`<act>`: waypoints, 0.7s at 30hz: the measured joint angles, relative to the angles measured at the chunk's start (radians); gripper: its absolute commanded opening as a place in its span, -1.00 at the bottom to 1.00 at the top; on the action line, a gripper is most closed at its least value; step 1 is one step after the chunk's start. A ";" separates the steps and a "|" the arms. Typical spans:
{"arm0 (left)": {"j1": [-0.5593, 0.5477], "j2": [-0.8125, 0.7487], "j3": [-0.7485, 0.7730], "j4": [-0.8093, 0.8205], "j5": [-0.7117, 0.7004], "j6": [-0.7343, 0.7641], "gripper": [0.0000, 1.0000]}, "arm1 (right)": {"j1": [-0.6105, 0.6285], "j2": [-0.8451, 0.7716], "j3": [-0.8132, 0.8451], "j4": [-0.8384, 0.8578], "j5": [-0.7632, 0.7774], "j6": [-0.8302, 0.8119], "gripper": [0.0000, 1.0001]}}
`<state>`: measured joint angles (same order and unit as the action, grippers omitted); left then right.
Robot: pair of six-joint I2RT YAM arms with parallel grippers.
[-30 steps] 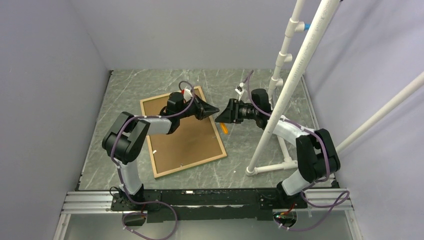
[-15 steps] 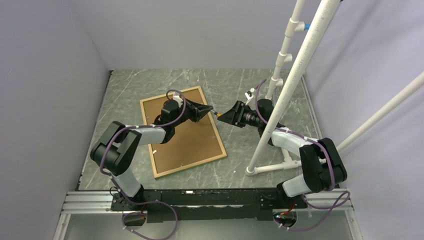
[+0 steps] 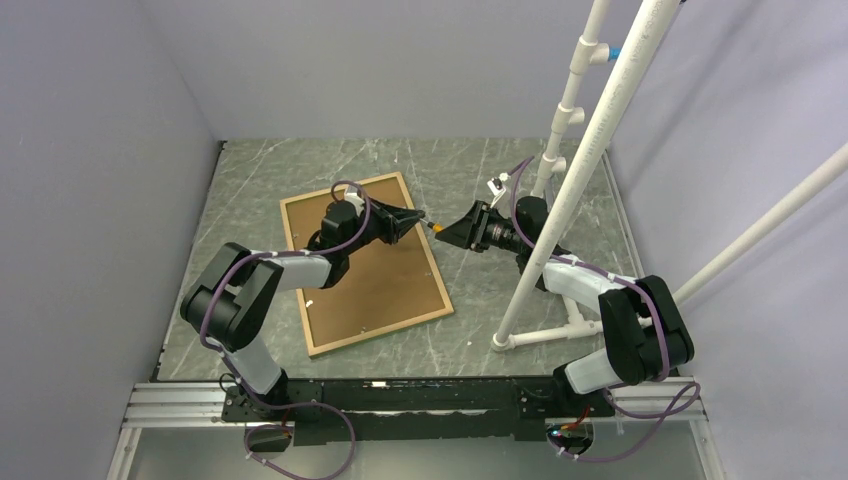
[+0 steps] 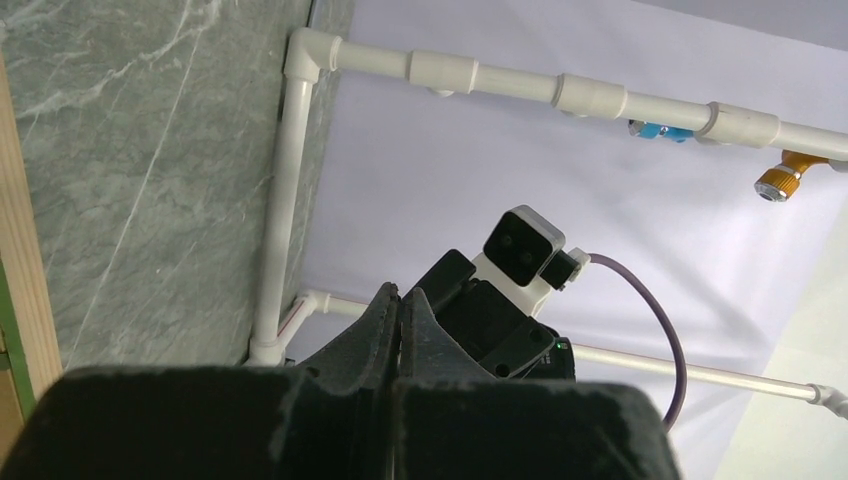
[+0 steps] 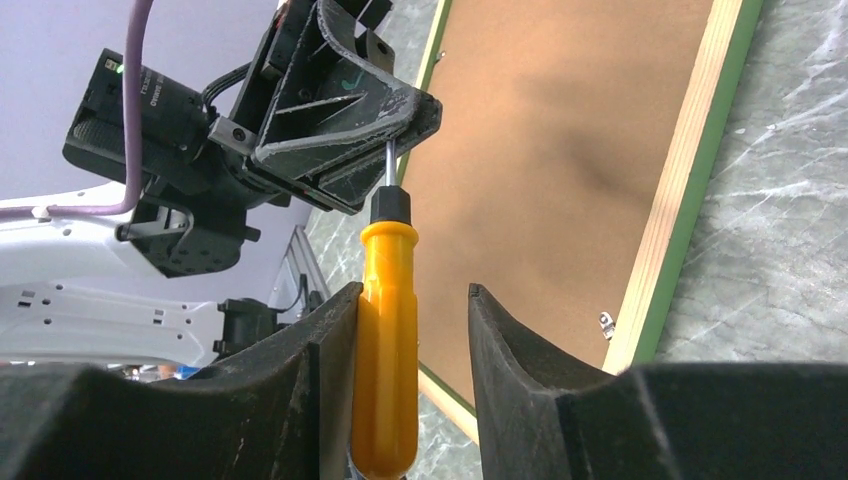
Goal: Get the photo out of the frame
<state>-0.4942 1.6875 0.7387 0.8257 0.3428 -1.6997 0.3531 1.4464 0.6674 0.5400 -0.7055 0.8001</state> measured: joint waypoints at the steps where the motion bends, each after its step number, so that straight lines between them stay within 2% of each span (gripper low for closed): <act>1: 0.000 0.000 -0.001 0.001 0.000 0.000 -1.00 | 0.000 0.000 0.000 0.000 -0.003 0.000 -0.17; 2: 0.000 0.000 -0.002 0.002 0.000 0.000 -1.00 | 0.000 0.001 0.000 0.001 -0.005 -0.001 -0.24; 3: 0.000 0.000 -0.005 0.003 0.000 -0.002 -1.00 | 0.000 0.001 0.000 0.001 -0.006 -0.003 -0.47; 4: 0.000 0.000 -0.006 0.004 0.000 -0.004 -1.00 | 0.000 0.001 0.000 0.001 -0.007 -0.006 -0.91; 5: 0.000 0.000 -0.009 0.004 -0.001 -0.004 -1.00 | 0.000 0.001 0.000 0.002 -0.009 -0.007 -1.00; 9: 0.001 0.000 -0.019 0.005 -0.002 -0.014 -0.97 | 0.004 0.001 0.010 -0.018 -0.010 -0.032 -1.00; 13: 0.002 0.000 -0.042 0.015 -0.001 0.005 -0.24 | 0.011 -0.007 0.022 -0.072 0.000 -0.067 -1.00; 15: 0.006 -0.018 -0.067 0.005 0.002 0.037 0.01 | 0.008 -0.018 0.022 -0.119 0.043 -0.090 -1.00; 17: 0.018 -0.062 -0.101 -0.039 0.008 0.087 0.16 | 0.001 -0.029 0.022 -0.175 0.084 -0.117 -1.00; 21: 0.082 -0.222 -0.159 -0.222 0.007 0.265 0.28 | -0.005 -0.044 0.037 -0.303 0.152 -0.190 -1.00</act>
<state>-0.4126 1.4658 0.5800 0.6041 0.3496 -1.4349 0.3485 1.4021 0.7044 0.2375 -0.5537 0.6102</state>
